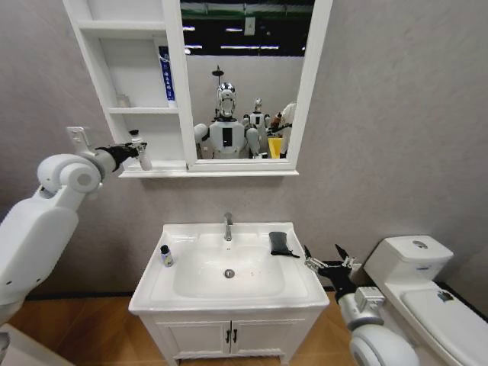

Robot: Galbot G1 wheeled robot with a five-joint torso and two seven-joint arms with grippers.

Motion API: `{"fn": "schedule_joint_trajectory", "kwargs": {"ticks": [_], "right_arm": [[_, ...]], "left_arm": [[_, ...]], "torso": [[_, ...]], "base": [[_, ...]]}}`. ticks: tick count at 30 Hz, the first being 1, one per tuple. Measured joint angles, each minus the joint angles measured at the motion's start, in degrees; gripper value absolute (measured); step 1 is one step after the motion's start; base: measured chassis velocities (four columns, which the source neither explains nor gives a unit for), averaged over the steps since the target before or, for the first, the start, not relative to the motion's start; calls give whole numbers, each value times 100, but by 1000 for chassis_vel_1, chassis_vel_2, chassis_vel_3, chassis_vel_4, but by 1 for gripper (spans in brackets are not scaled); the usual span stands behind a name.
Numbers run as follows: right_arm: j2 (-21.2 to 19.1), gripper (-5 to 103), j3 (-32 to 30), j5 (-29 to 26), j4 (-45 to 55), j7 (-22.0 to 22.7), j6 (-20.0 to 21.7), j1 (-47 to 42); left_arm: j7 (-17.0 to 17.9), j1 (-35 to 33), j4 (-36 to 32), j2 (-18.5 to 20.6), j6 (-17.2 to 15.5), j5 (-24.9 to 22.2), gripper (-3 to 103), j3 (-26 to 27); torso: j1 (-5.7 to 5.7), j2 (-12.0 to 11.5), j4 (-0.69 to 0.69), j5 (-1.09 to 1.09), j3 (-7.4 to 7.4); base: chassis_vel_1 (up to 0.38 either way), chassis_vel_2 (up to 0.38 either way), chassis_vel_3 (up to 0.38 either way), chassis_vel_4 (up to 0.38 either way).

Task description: Move facial cleanser and shampoo from washbasin to cabinet, then wipe washbasin with towel.

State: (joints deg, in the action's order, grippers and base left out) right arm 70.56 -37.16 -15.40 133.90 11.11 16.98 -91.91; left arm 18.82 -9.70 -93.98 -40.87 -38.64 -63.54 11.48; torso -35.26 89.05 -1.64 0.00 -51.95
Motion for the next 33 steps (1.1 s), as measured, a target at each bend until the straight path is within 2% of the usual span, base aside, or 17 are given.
{"fn": "schedule_joint_trajectory", "kwargs": {"ticks": [3,6,13,18,33], "right_arm": [[5,100,-30,0,-3,14,7,10],[18,100,-41,-1,-4,38,20,-3],[-36,100,-80,-26,-2,73,23,-34],[-137,100,-158,-92,7,102,20,-105],[-115,100,-120,-110,42,120,2,-94]], "left_arm": [[-66,223,261,-153,-6,100,38,-159],[-258,499,592,-349,14,447,38,-326],[-541,877,1190,-647,77,860,38,-363],[-636,960,1353,-656,19,911,38,-410],[-797,1047,1796,-705,-47,1122,38,-481]], "torso": [[0,0,-1,-1,0],[-1,0,-2,0,0],[0,0,-1,0,0],[0,0,-1,0,0],[1,1,0,-1,0]], "base": [[0,0,0,0],[0,0,0,0],[0,0,0,0],[0,0,0,0],[0,0,0,0]]}}
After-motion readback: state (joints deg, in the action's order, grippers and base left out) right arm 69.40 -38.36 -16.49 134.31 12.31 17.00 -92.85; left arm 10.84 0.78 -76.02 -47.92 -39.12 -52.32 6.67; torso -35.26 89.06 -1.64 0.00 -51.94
